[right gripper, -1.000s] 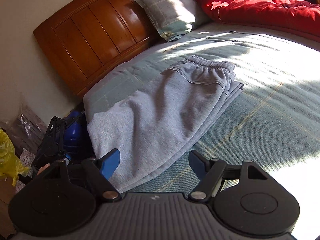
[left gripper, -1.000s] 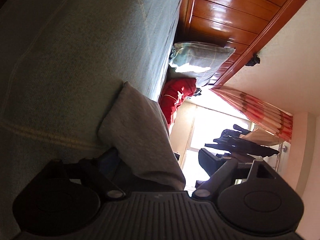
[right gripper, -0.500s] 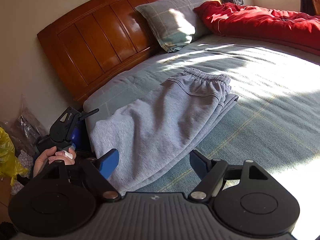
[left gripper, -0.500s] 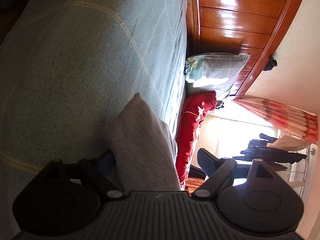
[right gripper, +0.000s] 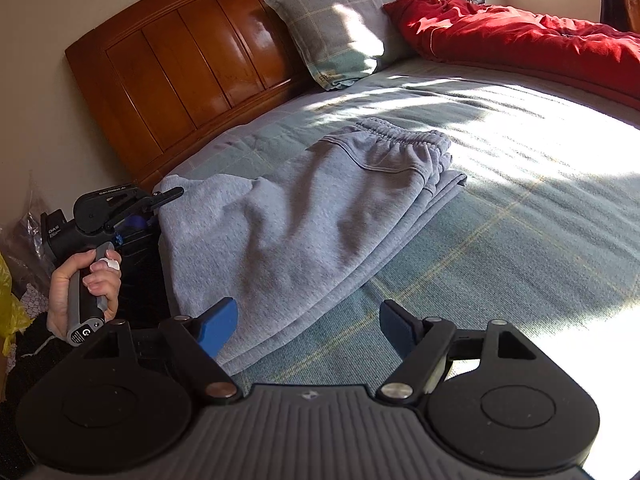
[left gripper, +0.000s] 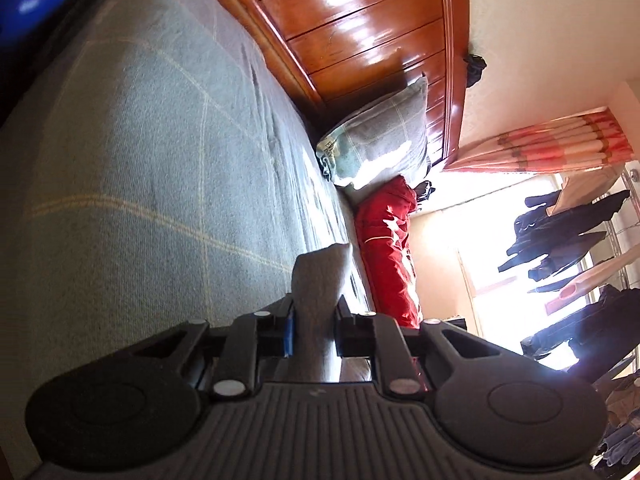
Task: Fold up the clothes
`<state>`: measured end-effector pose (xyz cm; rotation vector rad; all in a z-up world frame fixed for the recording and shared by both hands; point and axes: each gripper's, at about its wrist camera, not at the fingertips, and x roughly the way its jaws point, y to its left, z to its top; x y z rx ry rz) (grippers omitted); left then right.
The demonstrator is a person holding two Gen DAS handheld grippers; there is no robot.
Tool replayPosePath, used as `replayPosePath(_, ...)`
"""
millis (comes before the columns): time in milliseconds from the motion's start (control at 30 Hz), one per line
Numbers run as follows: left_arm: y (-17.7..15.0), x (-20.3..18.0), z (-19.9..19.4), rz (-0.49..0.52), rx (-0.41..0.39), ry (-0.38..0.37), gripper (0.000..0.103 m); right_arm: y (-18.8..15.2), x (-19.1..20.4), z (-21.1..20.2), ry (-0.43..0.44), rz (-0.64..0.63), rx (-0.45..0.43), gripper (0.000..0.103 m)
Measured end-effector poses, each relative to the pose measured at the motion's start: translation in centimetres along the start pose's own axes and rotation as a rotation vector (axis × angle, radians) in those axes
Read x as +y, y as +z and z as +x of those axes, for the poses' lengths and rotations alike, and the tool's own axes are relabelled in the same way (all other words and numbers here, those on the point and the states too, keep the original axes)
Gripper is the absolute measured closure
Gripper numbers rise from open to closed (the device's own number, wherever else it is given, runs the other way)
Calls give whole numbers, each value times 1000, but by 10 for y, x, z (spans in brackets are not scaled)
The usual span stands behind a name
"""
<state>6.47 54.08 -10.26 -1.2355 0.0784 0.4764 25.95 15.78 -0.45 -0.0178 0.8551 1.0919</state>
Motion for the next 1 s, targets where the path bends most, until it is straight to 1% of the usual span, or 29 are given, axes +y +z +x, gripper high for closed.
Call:
replayPosePath(67, 5, 0, -7, 48, -34, 68, 88, -1, 1, 2, -3, -10, 4, 21)
replayPosePath(133, 7, -2, -13, 100, -54, 117, 88, -1, 2, 3, -6, -19, 9, 21)
replayPosePath(167, 8, -3, -16, 127, -64, 139, 83, -1, 3, 4, -7, -29, 11, 21)
replayPosePath(200, 7, -8, -20, 161, -61, 139, 80, 0, 7, 6, -8, -54, 12, 21)
replayPosePath(267, 1, -23, -25, 249, -36, 98, 62, 6, 19, 15, -11, -141, 1, 21)
replayPosePath(333, -9, -43, -25, 351, 13, 76, 55, 12, 35, 25, -16, -244, -14, 22)
replayPosePath(367, -14, -52, -28, 397, 8, 81, 55, 14, 44, 31, -29, -305, -18, 23)
replayPosePath(400, -19, -60, -34, 449, -44, 91, 55, 16, 54, 39, -41, -367, -22, 25)
replayPosePath(467, -25, -74, -46, 531, -134, 102, 55, 18, 72, 55, -55, -483, -30, 27)
replayPosePath(500, -26, -79, -51, 564, -172, 105, 55, 19, 78, 64, -50, -519, -21, 27)
replayPosePath(567, -29, -91, -60, 628, -243, 109, 48, 20, 84, 81, -58, -549, -11, 28)
replayPosePath(600, -29, -95, -57, 654, -201, 86, 46, 20, 83, 89, -66, -546, -1, 28)
replayPosePath(633, -29, -99, -53, 678, -156, 64, 40, 20, 80, 96, -68, -529, 13, 28)
replayPosePath(667, -32, -98, -43, 690, -82, 39, 37, 18, 74, 101, -62, -498, 29, 28)
replayPosePath(733, -40, -96, -22, 712, 63, -7, 37, 15, 65, 109, -54, -442, 54, 28)
replayPosePath(800, -52, -86, -4, 771, 90, 27, 37, 9, 59, 106, -60, -424, 49, 28)
replayPosePath(867, -57, -74, 16, 815, 107, 125, 38, 3, 58, 100, -61, -428, 63, 27)
replayPosePath(900, -55, -65, 26, 808, 136, 174, 40, 1, 58, 96, -64, -434, 73, 28)
replayPosePath(933, -52, -61, 24, 788, 134, 169, 44, 0, 58, 91, -66, -444, 80, 28)
replayPosePath(967, -49, -58, 23, 770, 132, 163, 43, -1, 58, 86, -68, -454, 80, 28)
replayPosePath(1000, -48, -63, 18, 775, 130, 156, 42, 0, 59, 81, -66, -464, 71, 28)
